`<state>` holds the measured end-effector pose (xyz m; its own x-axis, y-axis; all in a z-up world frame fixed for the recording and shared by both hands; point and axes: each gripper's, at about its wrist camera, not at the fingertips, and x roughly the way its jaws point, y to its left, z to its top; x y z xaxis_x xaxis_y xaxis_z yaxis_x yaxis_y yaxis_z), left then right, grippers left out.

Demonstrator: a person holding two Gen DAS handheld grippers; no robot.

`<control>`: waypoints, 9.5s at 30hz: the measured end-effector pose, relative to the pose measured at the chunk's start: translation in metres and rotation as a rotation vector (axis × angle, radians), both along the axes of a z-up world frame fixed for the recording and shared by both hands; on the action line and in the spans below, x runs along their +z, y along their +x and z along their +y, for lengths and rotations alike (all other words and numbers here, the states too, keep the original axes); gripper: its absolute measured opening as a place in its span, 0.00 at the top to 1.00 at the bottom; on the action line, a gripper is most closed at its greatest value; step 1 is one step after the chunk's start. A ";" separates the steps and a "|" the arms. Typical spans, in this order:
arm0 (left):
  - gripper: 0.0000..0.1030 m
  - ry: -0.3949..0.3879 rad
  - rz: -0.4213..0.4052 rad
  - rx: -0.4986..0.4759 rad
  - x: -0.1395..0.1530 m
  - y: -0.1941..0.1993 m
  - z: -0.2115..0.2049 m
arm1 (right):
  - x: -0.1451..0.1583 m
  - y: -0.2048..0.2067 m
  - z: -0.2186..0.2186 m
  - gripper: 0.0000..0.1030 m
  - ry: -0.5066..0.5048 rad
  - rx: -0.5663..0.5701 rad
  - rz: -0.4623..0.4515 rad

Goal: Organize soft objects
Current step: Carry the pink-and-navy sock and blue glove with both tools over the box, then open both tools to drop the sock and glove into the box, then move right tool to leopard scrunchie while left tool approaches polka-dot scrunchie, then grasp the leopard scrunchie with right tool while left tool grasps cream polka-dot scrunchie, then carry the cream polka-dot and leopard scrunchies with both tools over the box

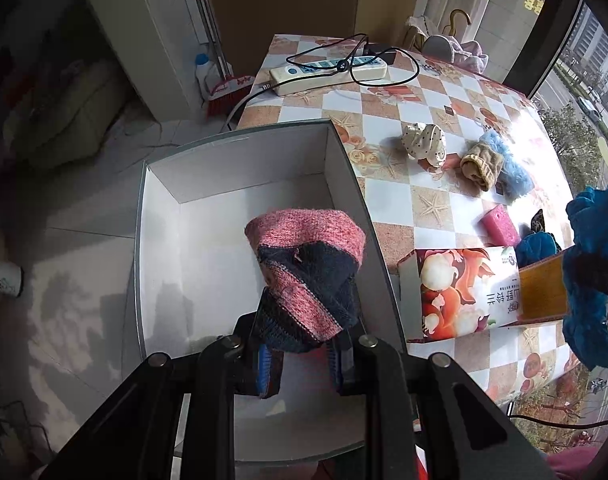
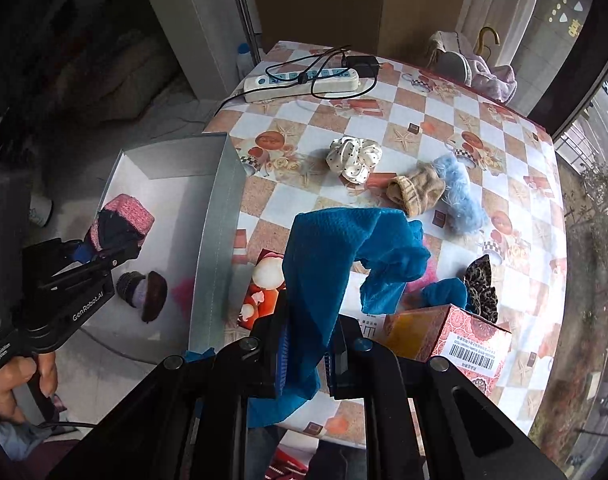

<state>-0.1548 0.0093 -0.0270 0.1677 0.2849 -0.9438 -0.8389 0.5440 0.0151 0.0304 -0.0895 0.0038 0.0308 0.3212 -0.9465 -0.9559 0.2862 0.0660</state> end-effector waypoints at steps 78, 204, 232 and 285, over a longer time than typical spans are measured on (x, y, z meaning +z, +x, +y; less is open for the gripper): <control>0.48 -0.080 -0.045 0.210 -0.035 -0.076 0.030 | -0.019 -0.114 0.113 0.84 -0.080 0.355 0.064; 0.75 -0.068 0.028 -0.288 -0.028 0.245 -0.007 | -0.072 0.246 -0.111 0.67 -0.109 -0.574 0.271; 0.75 -0.061 -0.041 -0.234 0.007 0.108 -0.037 | -0.002 0.093 -0.074 0.67 -0.082 -0.305 0.215; 0.75 -0.077 -0.050 0.228 -0.013 -0.066 0.012 | -0.003 -0.093 0.068 0.67 -0.150 0.269 0.151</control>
